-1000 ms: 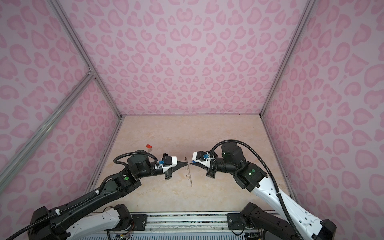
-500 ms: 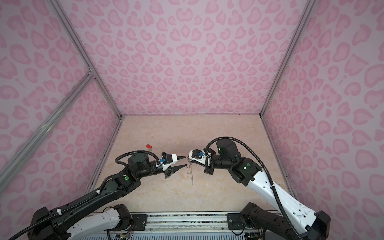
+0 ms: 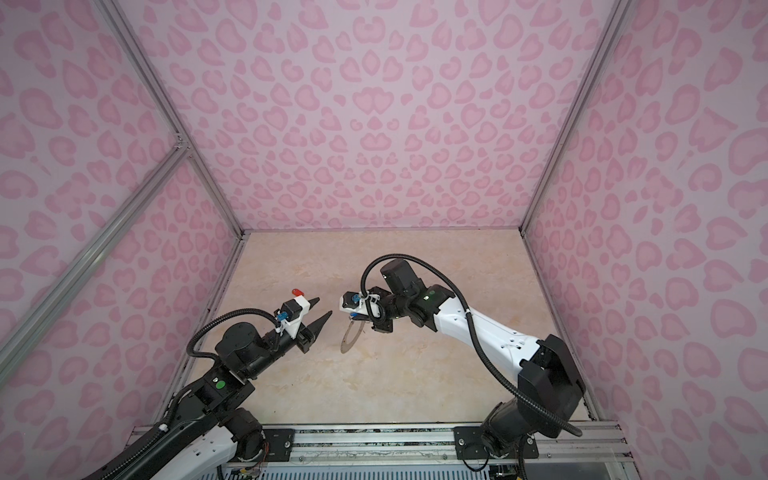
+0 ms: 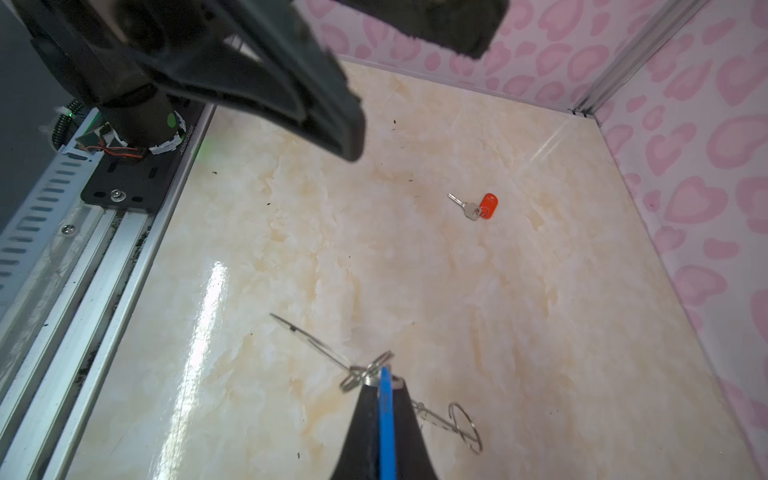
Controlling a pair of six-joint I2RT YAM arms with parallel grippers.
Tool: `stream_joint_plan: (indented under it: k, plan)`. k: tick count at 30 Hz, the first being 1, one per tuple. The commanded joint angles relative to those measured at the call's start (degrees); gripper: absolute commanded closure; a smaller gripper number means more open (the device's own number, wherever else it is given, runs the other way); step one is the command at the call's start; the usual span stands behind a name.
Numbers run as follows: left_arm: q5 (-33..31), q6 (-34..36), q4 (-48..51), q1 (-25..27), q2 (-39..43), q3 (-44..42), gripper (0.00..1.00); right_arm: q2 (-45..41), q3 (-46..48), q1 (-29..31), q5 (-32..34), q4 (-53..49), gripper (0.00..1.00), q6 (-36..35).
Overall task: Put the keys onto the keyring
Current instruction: 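Lower the ring plate to the table and open both grippers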
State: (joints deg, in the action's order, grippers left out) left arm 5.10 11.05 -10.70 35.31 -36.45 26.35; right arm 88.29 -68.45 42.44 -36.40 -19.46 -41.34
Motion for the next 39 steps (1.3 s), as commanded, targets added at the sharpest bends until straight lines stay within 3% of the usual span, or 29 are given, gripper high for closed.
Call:
stream_joint_plan:
  k: [1,7,15,23,30,39]
  plan:
    - [-6.62,-2.58,3.49,-0.07,0.43,-0.66,0.53,2.79,1.02,-0.58,-0.6,0.6,1.0,-3.24]
    - [-9.12,-4.05,4.2,-0.07,-0.74,-1.61,0.53,3.32,7.53,-2.78,2.5,-2.38,1.0,-10.06]
    - [-7.3,-3.69,3.66,-0.07,-5.64,-0.82,0.53,2.31,16.12,-8.09,5.23,-3.79,1.0,-17.65]
    - [-4.98,-2.1,3.25,-0.07,-11.36,1.14,0.53,3.98,20.61,-10.49,9.07,-0.27,1.0,-17.91]
    - [-3.39,-1.47,3.81,-0.07,-14.04,3.14,0.53,5.7,19.31,-10.62,17.65,-5.24,0.82,-20.04]
    - [-4.04,-1.49,4.24,-0.07,-12.05,2.79,0.51,-0.3,20.77,-13.02,24.25,-7.15,0.61,-17.61]
